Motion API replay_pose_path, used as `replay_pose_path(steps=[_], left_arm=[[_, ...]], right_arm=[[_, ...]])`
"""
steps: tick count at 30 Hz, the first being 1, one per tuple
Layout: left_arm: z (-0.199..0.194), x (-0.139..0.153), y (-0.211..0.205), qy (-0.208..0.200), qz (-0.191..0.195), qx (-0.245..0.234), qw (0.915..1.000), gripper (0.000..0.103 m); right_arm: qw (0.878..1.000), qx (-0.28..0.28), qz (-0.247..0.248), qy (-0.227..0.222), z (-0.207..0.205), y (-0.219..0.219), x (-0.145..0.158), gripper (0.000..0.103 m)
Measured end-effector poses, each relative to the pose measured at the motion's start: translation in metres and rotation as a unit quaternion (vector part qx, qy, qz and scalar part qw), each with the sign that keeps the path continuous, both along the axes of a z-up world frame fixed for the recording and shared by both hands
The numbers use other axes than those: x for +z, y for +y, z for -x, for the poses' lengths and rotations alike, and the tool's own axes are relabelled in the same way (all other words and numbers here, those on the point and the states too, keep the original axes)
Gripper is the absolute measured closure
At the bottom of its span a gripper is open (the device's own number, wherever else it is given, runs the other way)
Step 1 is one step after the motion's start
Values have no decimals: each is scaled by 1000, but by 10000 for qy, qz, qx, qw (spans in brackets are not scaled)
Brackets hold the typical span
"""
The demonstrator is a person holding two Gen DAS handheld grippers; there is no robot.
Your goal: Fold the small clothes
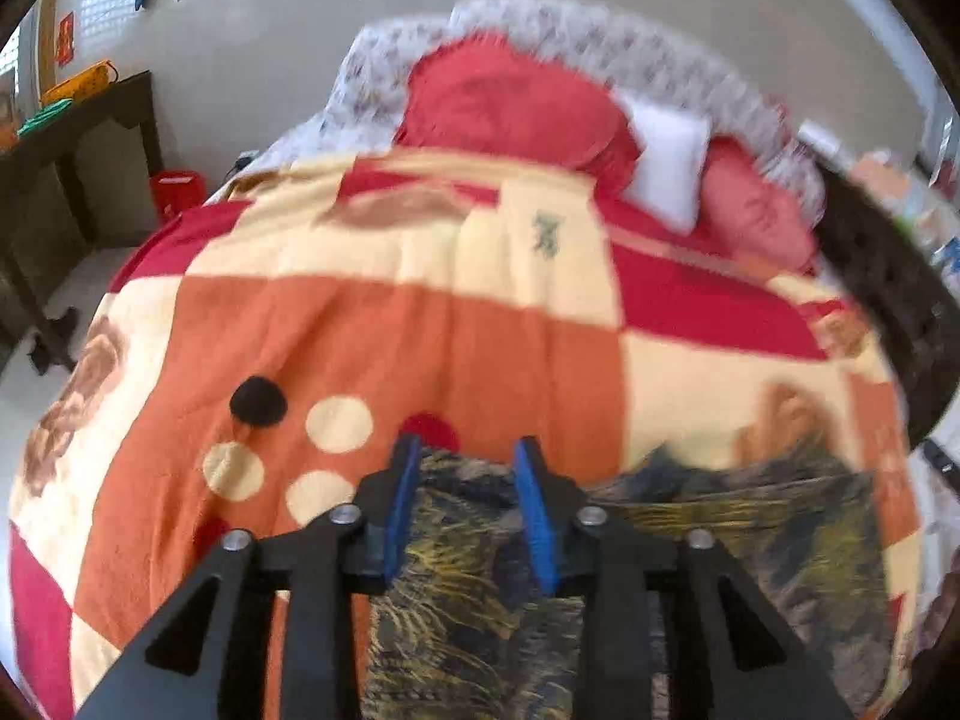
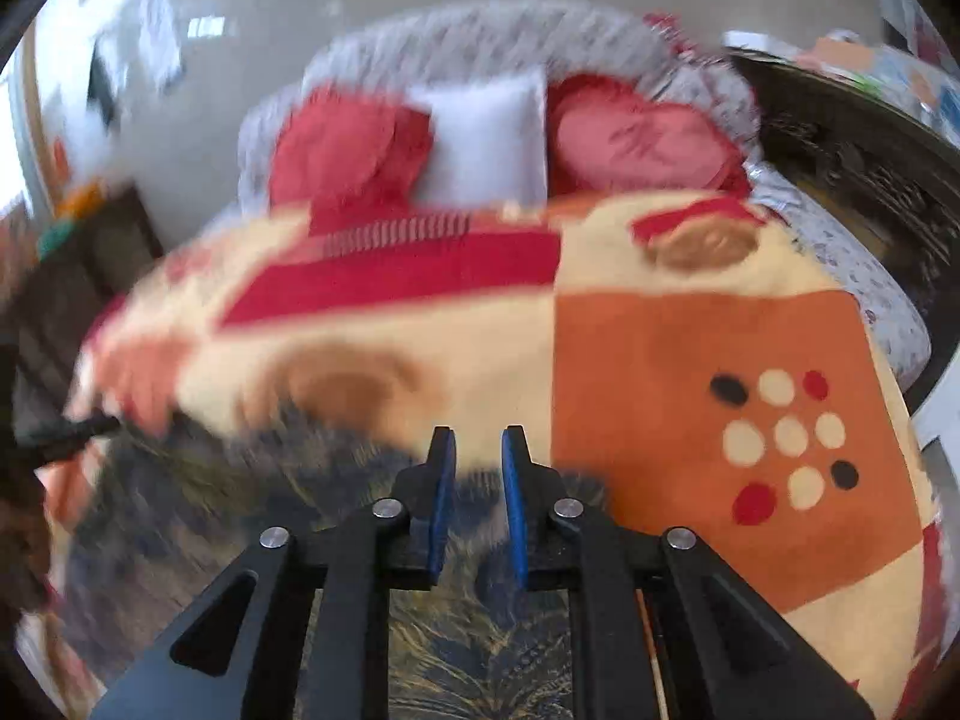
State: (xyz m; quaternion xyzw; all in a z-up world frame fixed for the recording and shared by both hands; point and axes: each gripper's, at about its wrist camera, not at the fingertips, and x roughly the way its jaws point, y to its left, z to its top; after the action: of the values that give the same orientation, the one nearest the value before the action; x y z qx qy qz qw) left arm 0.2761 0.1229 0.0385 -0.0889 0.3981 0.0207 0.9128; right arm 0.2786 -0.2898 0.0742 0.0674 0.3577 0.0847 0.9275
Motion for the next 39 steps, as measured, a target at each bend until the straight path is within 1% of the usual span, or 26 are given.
replay_pose_path(steps=[1, 3, 5, 6, 8, 10, 11, 12, 13, 15, 16, 17, 18, 20, 21, 24, 25, 27, 29, 31, 33, 35, 36, 37, 38, 39], left_arm=[[7, 1, -5, -50, 22, -103, 9999, 61], [17, -7, -20, -43, 57, -332, 9994, 60], [24, -20, -39, -3, -14, -503, 9987, 60], [25, -27, -47, 20, -59, -536, 9985, 60], [28, -45, -59, 112, -71, -492, 9987, 60], [26, -55, -63, 111, -16, -366, 9993, 59], [24, -63, -62, 115, -86, -209, 9997, 58], [22, -69, -60, 114, -109, -153, 9998, 58], [22, -76, -56, 72, -25, -150, 9999, 58], [25, -86, -48, -23, 163, -193, 9997, 58], [26, -87, -44, -70, 310, -169, 9994, 58], [24, -88, -41, -60, 389, -170, 9991, 58], [20, -90, -39, -28, 480, -167, 9987, 58], [17, -91, -35, -47, 600, -138, 9981, 58], [16, -91, -34, -48, 596, -139, 9981, 58], [13, -92, -31, -24, 607, -143, 9981, 58], [14, -92, -32, -24, 606, -142, 9981, 58], [14, -92, -31, -37, 611, -147, 9980, 58], [15, -92, -30, -41, 625, -147, 9979, 58], [16, -92, -32, -39, 607, -145, 9980, 58], [17, -92, -31, -34, 576, -141, 9982, 58], [17, -92, -32, -30, 564, -143, 9983, 58], [17, -92, -32, -29, 565, -143, 9983, 58], [17, -92, -33, -25, 548, -142, 9984, 58], [17, -91, -34, -27, 538, -140, 9984, 58], [17, -92, -34, -29, 554, -139, 9984, 58]], right_arm=[[10000, -1, -61, -65, 5, 0, 3, 75], [9998, 40, -131, -134, 19, 12, 3, 75], [9999, 102, -69, 1, 24, 31, -8, 75], [9997, 201, -5, 130, 27, 49, -18, 75], [9986, 460, 79, 251, 34, 82, -34, 75], [9973, 619, 287, 275, 36, 116, -50, 75], [9968, 647, 375, 264, 34, 129, -57, 75], [9962, 618, 559, 248, 30, 144, -67, 75], [9960, 552, 645, 277, 23, 149, -74, 75], [9957, 328, 713, 484, 3, 154, -92, 74], [9955, 290, 713, 544, -5, 153, -103, 74], [9963, 323, 642, 475, -7, 151, -107, 74], [9968, 327, 594, 422, -8, 150, -110, 74], [9967, 332, 661, 331, -5, 153, -110, 74], [9970, 338, 610, 330, -5, 151, -111, 74], [9984, 400, 180, 364, -7, 139, -112, 74], [9984, 414, 104, 364, -7, 138, -112, 74], [9980, 493, 8, 391, -6, 136, -109, 71], [9970, 613, -45, 468, 1, 128, -98, 72], [9988, 384, 62, 290, 27, 108, -80, 72], [9997, 80, 157, 152, 63, 77, -69, 72], [9988, -184, 415, 196, 83, 53, -71, 71], [9967, -397, 623, 342, 90, 38, -80, 68], [9938, -566, 753, 593, 91, 24, -94, 68], [9953, -497, 481, 684, 92, 9, -106, 62], [9970, -471, 165, 598, 95, -1, -106, 61]])
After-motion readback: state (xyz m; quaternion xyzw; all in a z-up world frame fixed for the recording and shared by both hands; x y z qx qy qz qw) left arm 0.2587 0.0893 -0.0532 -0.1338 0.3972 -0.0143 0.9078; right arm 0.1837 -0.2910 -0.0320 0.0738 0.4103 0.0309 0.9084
